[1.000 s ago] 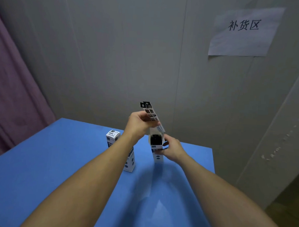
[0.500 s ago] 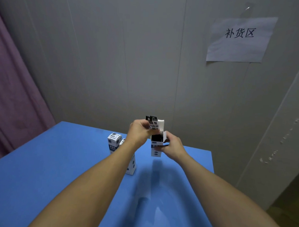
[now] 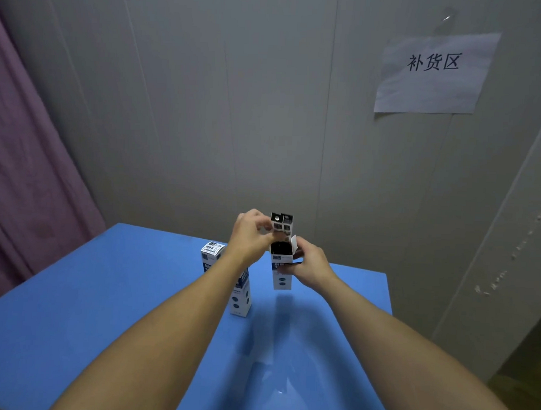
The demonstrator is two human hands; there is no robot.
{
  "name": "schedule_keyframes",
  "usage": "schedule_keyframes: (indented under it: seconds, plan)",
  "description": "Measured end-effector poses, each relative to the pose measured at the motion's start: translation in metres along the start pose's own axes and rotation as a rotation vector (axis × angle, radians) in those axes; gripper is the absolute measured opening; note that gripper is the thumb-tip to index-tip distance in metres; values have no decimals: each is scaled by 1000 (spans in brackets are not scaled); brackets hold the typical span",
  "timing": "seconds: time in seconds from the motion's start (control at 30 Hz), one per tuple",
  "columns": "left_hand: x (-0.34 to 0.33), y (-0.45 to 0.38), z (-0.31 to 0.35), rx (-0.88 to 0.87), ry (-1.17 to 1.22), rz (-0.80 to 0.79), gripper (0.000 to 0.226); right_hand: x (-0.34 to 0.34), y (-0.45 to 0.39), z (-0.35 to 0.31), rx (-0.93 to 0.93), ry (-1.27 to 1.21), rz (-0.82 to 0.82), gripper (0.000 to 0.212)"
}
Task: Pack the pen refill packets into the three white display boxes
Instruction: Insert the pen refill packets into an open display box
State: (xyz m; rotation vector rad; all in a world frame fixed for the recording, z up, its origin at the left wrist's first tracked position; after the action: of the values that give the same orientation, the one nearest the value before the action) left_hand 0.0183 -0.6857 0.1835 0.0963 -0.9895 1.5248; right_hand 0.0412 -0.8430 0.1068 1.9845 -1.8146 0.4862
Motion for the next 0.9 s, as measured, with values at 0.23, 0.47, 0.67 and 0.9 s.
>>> schedule_keyframes:
  seconds: [0.23, 0.47, 0.67, 0.9]
  plan:
    - [-4, 1, -5, 28, -220, -159, 31, -2, 7, -4, 2, 65, -20, 41]
    - [1, 0, -6, -29, -129, -48, 23, 3, 11, -12, 3, 75, -2, 41]
    - [-7, 4, -11, 9, -245, -186, 23, 0, 18, -10, -22, 114, -46, 35]
    - [4, 10, -6, -39, -132, -77, 27, 4, 23, -17, -12, 83, -47, 39]
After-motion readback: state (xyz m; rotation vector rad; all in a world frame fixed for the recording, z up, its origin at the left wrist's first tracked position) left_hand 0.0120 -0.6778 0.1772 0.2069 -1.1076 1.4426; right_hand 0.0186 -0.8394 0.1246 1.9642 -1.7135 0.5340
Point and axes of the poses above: each hand's wrist, its own y-axis away from the middle knuckle, its own x-axis out of the back of the hand, z = x × y, the point moved 4 cm from there along -y, towards the middle knuckle, and after that the axes turned 14 degrees about -x, right-handed, at the moved point
